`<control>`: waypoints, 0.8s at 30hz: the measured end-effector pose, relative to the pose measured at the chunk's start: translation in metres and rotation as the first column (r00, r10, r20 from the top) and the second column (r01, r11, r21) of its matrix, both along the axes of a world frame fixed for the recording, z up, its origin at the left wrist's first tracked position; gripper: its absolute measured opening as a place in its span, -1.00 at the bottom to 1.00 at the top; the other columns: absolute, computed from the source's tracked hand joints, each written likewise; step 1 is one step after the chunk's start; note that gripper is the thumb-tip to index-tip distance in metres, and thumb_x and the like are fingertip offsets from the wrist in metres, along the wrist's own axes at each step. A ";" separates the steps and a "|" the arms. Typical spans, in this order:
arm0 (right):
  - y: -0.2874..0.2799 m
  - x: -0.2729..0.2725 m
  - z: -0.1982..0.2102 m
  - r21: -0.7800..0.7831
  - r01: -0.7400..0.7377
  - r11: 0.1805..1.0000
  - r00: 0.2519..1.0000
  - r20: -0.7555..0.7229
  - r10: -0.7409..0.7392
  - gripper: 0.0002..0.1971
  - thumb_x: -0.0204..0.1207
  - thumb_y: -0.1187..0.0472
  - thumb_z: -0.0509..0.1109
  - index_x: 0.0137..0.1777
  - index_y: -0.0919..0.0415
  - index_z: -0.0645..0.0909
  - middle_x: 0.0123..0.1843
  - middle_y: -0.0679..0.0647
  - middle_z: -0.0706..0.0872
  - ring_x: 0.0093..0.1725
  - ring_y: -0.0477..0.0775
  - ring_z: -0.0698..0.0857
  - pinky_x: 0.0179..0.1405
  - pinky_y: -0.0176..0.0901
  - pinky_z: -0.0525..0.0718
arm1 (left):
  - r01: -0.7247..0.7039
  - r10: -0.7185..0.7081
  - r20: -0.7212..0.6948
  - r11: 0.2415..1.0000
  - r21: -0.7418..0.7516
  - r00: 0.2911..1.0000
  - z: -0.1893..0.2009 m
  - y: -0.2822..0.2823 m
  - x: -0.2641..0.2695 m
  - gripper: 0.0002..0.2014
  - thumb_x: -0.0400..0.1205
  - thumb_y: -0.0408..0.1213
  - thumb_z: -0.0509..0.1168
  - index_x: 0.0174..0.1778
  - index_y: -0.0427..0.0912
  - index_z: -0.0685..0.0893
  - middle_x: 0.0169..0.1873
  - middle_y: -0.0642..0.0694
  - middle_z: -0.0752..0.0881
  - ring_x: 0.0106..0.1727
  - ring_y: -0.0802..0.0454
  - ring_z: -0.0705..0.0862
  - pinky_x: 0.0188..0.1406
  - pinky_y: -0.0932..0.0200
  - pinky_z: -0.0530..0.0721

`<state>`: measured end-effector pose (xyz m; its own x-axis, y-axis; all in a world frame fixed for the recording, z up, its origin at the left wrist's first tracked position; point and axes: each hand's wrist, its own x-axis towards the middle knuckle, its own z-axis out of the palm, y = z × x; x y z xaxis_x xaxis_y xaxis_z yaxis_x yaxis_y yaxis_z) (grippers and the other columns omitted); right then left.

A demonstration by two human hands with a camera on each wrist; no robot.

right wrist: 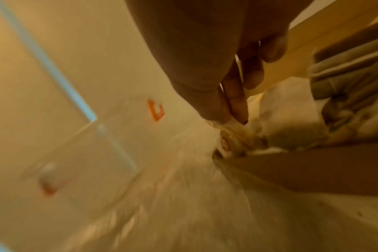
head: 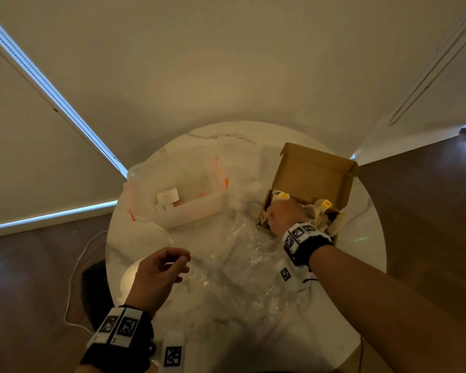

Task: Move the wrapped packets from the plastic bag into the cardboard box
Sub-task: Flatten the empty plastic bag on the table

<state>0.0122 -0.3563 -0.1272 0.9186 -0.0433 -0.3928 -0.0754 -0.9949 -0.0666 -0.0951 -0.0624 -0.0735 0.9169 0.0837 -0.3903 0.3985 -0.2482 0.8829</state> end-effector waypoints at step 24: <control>0.032 -0.161 -0.040 0.136 0.092 0.986 0.943 -0.330 -0.042 -0.26 0.49 0.01 0.41 0.61 -0.09 0.14 0.56 0.14 0.27 0.46 0.34 0.36 0.41 0.11 0.45 | 0.810 -0.783 -0.400 0.214 0.546 0.476 -0.084 -0.045 0.022 -0.60 0.58 -0.15 0.37 0.35 -0.03 0.57 0.25 -0.12 0.60 0.29 -0.16 0.63 0.29 0.04 0.58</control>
